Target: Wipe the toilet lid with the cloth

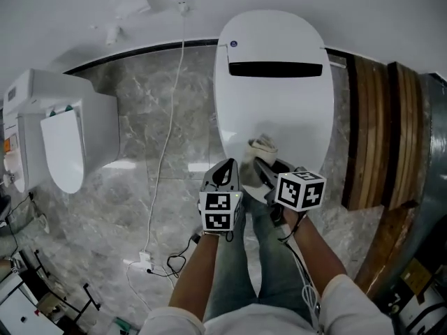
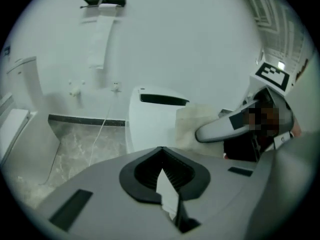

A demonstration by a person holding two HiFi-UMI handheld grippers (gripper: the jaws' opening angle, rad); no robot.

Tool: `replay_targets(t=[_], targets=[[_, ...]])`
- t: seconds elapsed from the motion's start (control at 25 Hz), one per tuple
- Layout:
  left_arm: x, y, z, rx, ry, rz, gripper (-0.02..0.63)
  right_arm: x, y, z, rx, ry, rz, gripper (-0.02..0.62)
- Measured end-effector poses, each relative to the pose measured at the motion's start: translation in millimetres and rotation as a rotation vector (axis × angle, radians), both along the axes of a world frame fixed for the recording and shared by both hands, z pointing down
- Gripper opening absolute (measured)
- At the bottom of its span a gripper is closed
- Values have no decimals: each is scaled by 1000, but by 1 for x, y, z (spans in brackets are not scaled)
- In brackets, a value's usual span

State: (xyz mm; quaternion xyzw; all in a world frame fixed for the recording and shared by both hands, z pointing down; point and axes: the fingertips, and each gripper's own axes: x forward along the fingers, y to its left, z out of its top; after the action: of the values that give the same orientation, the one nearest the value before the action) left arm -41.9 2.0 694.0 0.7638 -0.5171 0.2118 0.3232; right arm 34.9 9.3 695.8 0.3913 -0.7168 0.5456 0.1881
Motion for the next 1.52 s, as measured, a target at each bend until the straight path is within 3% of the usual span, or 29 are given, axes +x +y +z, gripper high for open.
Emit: replay_targets(t=[0.12, 0.28, 0.44, 0.56, 0.72, 0.92, 1.16, 1.32, 1.52], targets=[[-25, -37, -2, -34, -5, -107, 14, -30, -51, -1, 29, -52, -22, 101], [-65, -83, 9, -72, -78, -203, 12, -71, -133, 16, 87, 4, -113, 101], [-83, -100, 19, -89, -96, -237, 14, -97, -162, 41, -14, -22, -189, 101], [-76, -106, 24, -98, -64, -254, 14, -88, -167, 48, -54, -16, -233, 101], [-38, -111, 27, -107, -21, -246, 14, -47, -176, 49, -59, 2, -229, 101], [39, -115, 25, -101, 5, -125, 14, 31, -179, 49, -58, 22, -221, 101], [119, -100, 31, -128, 22, -3, 14, 155, -186, 51, -51, 62, -87, 103], [145, -86, 33, -149, 24, 43, 14, 222, -188, 53, -30, 205, -53, 103], [150, -78, 33, -137, 26, 61, 14, 243, -192, 52, -18, 294, -35, 103]])
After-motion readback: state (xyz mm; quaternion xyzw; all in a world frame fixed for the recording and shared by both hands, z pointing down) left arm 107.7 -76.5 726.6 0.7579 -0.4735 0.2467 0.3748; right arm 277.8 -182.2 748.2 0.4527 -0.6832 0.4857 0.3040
